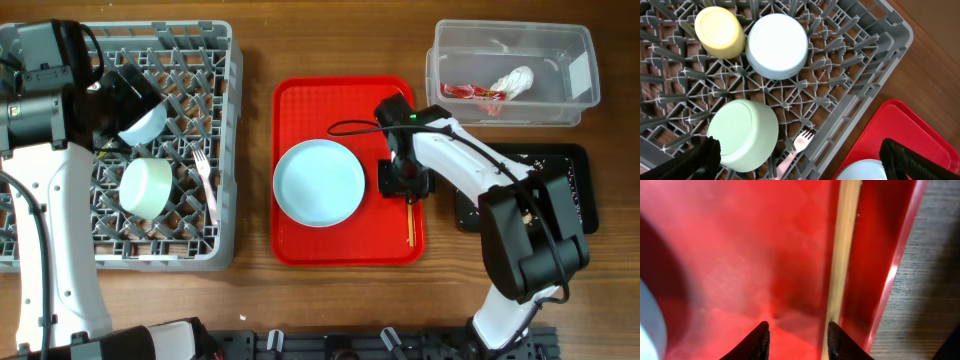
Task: Sort waste into correct bins and load items into the dishwasher rack
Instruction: 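Return the right gripper to the tray and grasp the wooden chopsticks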
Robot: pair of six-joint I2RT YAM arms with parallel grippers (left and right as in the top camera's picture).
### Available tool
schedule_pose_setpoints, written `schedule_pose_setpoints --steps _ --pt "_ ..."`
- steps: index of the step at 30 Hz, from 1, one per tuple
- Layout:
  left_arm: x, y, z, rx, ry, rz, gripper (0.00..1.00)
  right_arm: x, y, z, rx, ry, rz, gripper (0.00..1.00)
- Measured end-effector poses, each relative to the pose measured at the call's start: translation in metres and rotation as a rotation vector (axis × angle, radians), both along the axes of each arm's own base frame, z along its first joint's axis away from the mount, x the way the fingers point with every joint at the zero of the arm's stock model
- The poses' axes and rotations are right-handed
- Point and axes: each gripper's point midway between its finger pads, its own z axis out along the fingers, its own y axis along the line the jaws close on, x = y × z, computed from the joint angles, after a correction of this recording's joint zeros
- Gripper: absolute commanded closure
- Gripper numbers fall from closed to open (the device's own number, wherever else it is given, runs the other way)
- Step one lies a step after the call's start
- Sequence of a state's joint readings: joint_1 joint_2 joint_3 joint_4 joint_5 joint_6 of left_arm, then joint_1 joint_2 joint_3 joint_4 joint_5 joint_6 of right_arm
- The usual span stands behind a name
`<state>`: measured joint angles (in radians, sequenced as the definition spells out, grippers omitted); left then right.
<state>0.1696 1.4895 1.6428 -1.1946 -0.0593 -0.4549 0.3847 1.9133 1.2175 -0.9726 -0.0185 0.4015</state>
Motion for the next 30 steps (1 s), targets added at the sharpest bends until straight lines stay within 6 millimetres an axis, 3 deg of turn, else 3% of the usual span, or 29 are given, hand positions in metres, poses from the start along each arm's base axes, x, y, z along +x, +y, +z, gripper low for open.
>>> schedule_pose_setpoints --steps 2,5,15,18,20,30 --pt "0.0 0.0 0.0 0.0 0.0 0.0 0.0 0.001 -0.003 -0.001 0.001 0.001 -0.006 0.71" --pt "0.0 0.0 0.0 0.0 0.0 0.0 0.0 0.001 -0.004 -0.001 0.004 0.002 -0.004 0.72" --pt "0.0 0.0 0.0 0.0 0.0 0.0 0.0 -0.005 -0.006 0.0 -0.001 0.028 0.011 0.58" --pt "0.0 0.0 0.0 0.0 0.0 0.0 0.0 -0.008 -0.008 0.003 -0.016 0.042 0.016 0.41" --pt "0.0 0.0 0.0 0.0 0.0 0.0 0.0 -0.007 -0.009 0.004 -0.02 0.039 0.024 0.39" --pt "0.0 0.0 0.0 0.0 0.0 0.0 0.0 0.004 -0.007 0.004 0.019 0.008 0.058 0.51"
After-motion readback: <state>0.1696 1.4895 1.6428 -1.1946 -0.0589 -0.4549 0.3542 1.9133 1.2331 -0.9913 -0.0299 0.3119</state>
